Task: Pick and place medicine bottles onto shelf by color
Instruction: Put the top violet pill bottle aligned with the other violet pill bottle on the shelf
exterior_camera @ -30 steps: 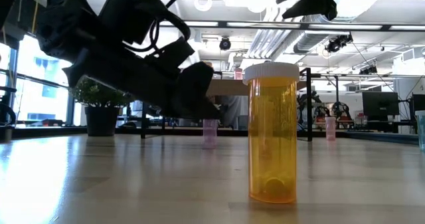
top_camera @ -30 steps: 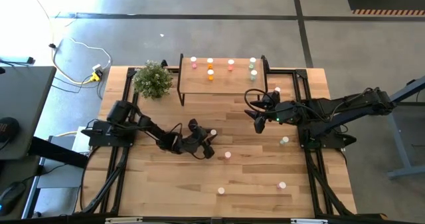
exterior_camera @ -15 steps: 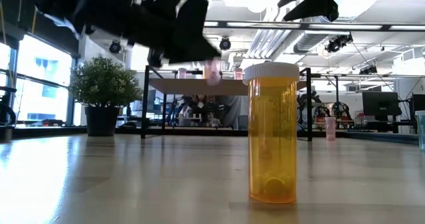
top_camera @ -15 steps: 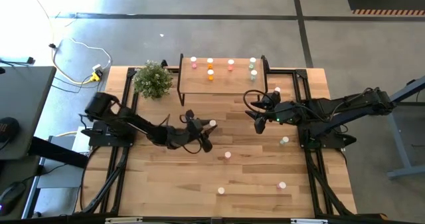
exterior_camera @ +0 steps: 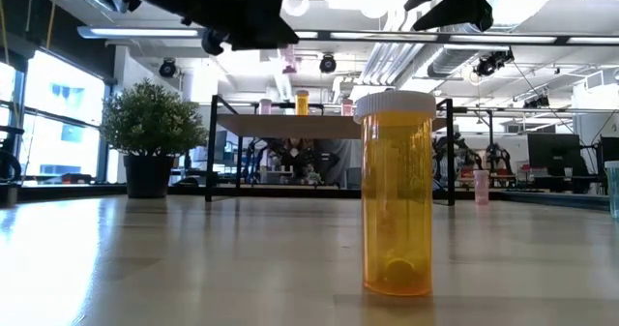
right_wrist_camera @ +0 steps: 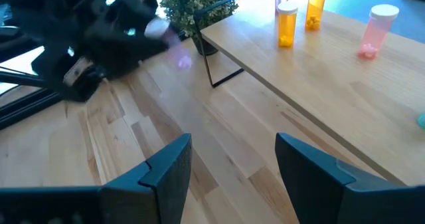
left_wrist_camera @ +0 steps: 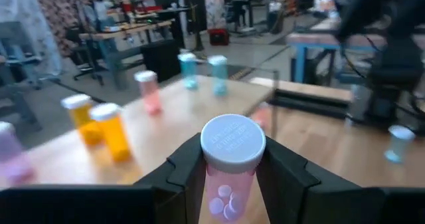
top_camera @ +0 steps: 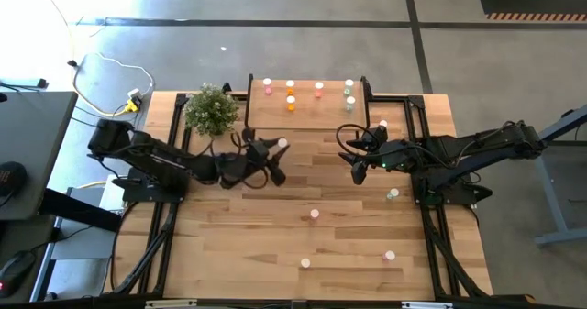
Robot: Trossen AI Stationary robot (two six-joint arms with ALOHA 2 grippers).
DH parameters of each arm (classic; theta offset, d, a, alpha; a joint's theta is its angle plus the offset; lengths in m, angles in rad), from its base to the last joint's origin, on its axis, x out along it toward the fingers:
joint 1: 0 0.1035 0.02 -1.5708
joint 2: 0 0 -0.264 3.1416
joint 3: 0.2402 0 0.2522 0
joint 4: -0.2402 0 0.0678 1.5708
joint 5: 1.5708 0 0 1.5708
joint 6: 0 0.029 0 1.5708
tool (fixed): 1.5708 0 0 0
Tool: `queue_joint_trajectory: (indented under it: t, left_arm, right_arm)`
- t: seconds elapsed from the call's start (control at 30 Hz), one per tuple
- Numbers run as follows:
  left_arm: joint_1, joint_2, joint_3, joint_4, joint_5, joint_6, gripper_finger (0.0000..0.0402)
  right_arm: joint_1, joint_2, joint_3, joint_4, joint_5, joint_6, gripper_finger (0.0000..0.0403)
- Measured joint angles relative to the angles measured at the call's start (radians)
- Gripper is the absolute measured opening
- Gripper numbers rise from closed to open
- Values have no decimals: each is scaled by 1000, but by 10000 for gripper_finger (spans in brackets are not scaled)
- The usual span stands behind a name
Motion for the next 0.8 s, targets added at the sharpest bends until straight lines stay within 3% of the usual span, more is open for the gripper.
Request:
queue_joint_trajectory:
  t: [0.43,0.6,0.8]
  left_arm:
    - [236,-65,0,-71,56,68,111]
    - [320,-65,0,-126,133,9,111]
    - [390,-65,0,-151,145,-11,111]
  right_arm:
    - [0,0,0,1,0,-3,209]
    - [0,0,0,1,0,-3,209]
    - [0,0,0,1,0,-3,209]
